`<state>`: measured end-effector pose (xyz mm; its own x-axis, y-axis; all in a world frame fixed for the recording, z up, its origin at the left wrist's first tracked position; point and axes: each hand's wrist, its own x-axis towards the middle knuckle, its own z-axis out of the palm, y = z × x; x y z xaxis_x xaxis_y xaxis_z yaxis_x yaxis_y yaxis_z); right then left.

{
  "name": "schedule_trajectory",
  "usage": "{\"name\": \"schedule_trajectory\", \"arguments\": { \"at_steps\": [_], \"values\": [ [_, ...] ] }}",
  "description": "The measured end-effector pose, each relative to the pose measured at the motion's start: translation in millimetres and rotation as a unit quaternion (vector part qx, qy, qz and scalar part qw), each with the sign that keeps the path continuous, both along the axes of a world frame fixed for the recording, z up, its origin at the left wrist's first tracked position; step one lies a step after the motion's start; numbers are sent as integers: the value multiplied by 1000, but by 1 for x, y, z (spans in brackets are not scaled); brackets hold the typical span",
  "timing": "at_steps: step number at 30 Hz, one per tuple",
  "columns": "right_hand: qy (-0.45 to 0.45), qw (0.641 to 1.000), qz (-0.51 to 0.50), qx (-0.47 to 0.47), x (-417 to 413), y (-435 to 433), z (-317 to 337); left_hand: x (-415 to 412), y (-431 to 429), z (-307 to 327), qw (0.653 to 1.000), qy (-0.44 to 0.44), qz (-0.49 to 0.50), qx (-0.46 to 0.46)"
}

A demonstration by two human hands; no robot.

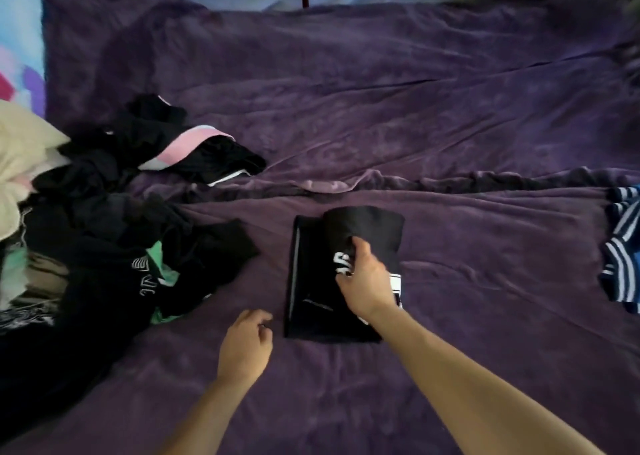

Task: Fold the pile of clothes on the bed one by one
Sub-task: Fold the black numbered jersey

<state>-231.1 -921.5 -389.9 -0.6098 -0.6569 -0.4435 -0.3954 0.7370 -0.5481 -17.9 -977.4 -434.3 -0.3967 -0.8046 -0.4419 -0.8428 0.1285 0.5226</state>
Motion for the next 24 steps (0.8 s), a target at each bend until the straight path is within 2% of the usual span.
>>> {"name": "schedule_trajectory", "arguments": {
  "at_steps": [3, 5, 6, 8, 11, 13, 16, 21, 24],
  "values": [
    [-99, 994, 43, -3, 46, -26, -18, 29, -27, -8, 999, -10, 45, -2],
    [-151, 987, 35, -39, 59, -21, -23, 39, -35, -16, 998, 0, 67, 0],
    [-143, 987, 17, -68, 57, -13, -23, 38, -38, -19, 997, 14, 74, 1],
    [-45, 993, -17, -108, 37, 12, -26, 23, -39, -20, 996, 47, 78, -1],
    [155, 987, 20, -26, -5, 53, -34, -18, -34, -14, 994, 85, 34, -63],
    [204, 976, 70, 34, -23, 66, -44, -49, -32, -14, 981, 86, -69, -159],
    [240, 961, 127, 54, -20, 64, -68, -93, -45, -29, 949, 34, -208, -235],
    [204, 959, 146, 133, 38, 77, -124, -132, -92, -81, 947, -112, -234, -191],
    [180, 964, 141, 134, 49, 87, -138, -140, -95, -96, 933, -159, -257, -196]
  ]
}}
